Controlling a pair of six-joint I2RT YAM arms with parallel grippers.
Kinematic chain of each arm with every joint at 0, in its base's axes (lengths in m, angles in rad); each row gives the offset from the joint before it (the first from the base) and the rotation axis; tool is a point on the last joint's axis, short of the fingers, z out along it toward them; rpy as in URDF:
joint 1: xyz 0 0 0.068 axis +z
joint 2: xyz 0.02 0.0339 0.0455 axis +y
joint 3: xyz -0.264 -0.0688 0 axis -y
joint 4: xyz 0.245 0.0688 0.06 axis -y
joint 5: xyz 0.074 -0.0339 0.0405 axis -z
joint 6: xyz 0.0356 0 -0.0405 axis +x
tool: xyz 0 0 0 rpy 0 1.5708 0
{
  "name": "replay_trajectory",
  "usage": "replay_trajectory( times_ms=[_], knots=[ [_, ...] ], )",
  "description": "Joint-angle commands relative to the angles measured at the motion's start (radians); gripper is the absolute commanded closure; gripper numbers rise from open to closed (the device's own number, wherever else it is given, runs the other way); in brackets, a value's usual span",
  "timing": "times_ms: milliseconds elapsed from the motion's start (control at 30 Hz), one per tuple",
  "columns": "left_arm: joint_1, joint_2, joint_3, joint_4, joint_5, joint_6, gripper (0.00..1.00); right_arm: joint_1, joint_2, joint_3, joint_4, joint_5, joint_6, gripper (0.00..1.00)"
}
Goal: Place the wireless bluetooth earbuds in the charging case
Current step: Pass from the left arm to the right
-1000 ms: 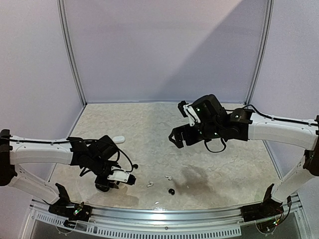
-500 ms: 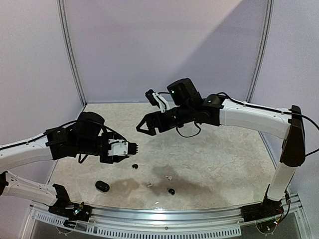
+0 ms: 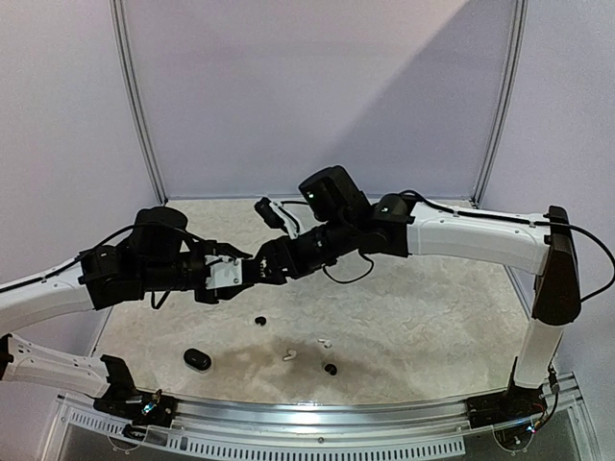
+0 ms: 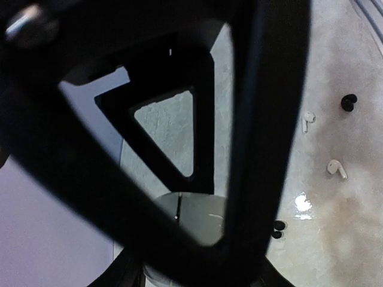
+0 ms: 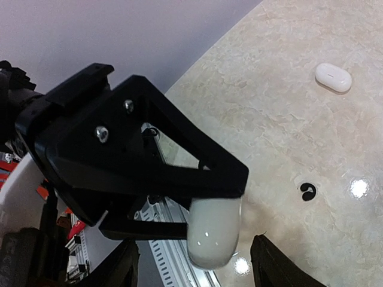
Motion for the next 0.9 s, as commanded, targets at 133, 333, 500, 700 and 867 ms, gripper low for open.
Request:
replay_trajectory(
  times_ms=[133, 333, 500, 700, 867],
  knots=[
    [0.021, 0.114, 0.077, 0.063, 0.038, 0.036, 0.90, -0.065, 0.080, 0.095, 0.018, -0.065, -0.025, 0.62],
    [0.071, 0.222, 0.210, 0.040, 0.031, -0.014, 0.93, -0.122, 0.092, 0.128, -0.008, -0.106, -0.015, 0.58],
    [0.090, 0.151, 0.085, 0.170, 0.093, 0.070, 0.93, -0.102, 0.108, 0.093, 0.159, -0.046, 0.099, 0.76],
    [0.118, 0.104, 0.088, 0.124, 0.109, 0.050, 0.78, -0.065, 0.154, 0.178, 0.069, -0.043, 0.094, 1.00],
    [0.195, 0.093, 0.165, 0.047, 0.169, -0.178, 0.01, -0.115, 0.078, 0.084, 0.160, -0.125, 0.047, 1.00]
  ],
)
